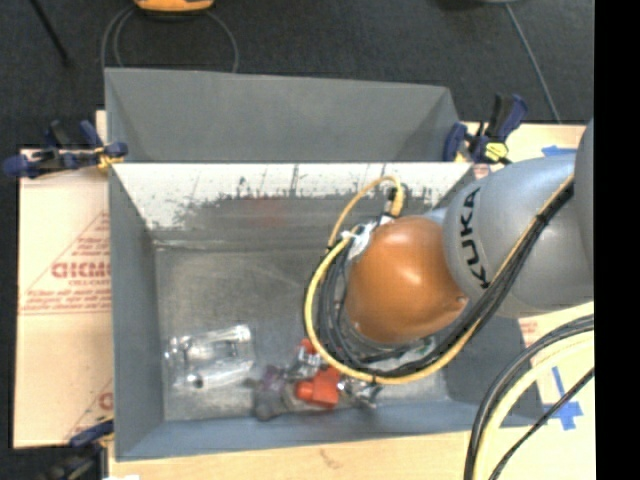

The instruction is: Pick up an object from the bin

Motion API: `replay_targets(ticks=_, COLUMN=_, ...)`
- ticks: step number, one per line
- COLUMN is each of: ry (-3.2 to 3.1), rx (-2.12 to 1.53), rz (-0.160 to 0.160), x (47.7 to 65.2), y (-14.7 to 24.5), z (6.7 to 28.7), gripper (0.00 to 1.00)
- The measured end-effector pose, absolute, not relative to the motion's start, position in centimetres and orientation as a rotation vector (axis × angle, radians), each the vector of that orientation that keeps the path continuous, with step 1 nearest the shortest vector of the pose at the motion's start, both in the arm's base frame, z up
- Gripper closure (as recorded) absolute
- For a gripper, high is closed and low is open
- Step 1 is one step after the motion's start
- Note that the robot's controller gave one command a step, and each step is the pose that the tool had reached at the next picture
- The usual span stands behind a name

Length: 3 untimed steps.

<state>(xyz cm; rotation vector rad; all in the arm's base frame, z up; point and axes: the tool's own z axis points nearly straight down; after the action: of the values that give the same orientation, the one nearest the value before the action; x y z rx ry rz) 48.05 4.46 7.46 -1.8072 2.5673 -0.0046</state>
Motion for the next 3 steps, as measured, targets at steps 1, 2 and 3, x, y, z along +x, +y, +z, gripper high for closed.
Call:
replay_targets(ticks=1, ry=2.574, rx=-1.800, rz=-0.003, x=48.2, y=4.4, z=7.7, gripper=0.00)
replay_targets(ticks=2, ry=2.567, rx=-1.795, rz=0.001, x=48.3, y=4.7, z=7.7, gripper=1.00)
replay_targets(ticks=3, ry=2.574, rx=-1.791, rz=-0.004, x=48.4, y=4.7, z=13.5, gripper=1.00)
